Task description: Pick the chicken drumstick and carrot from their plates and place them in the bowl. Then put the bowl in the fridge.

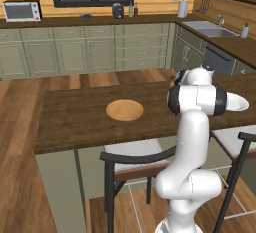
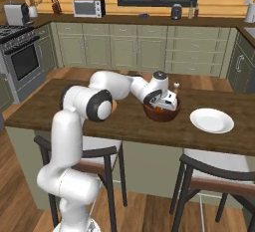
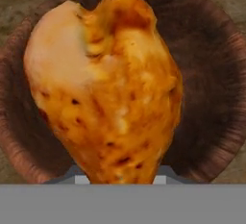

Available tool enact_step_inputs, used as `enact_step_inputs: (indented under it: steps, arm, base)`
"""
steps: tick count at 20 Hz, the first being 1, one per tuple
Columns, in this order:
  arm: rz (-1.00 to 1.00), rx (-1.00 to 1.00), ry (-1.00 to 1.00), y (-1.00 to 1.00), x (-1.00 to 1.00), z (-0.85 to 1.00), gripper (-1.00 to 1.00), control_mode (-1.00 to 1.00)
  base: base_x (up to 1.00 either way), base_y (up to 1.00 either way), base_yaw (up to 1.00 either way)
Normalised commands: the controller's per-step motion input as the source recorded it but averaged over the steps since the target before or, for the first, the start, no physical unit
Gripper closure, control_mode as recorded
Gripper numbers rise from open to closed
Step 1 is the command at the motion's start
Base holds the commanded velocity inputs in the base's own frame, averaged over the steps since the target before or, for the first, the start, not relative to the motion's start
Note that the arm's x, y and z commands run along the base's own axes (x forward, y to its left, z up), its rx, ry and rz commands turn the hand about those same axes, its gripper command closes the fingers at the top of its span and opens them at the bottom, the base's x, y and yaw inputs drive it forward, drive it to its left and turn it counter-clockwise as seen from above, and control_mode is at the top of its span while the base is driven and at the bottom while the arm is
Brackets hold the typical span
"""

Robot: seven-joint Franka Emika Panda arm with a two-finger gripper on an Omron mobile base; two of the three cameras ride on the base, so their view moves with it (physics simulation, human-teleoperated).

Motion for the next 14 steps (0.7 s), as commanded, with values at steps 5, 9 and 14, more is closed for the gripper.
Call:
enact_step_inputs:
  steps: [5, 9, 14]
  arm:
    - [-0.03, 0.0, 0.0, 0.0, 0.19, 0.0, -1.0, -1.0]
    - [-0.04, 0.0, 0.0, 0.01, 0.35, 0.05, -1.0, -1.0]
    - [-0.2, 0.0, -0.01, 0.17, -0.19, 0.49, -1.0, -1.0]
  base:
    - [0.0, 0.0, 0.0]
    - [0.0, 0.0, 0.0]
    - [0.0, 0.0, 0.0]
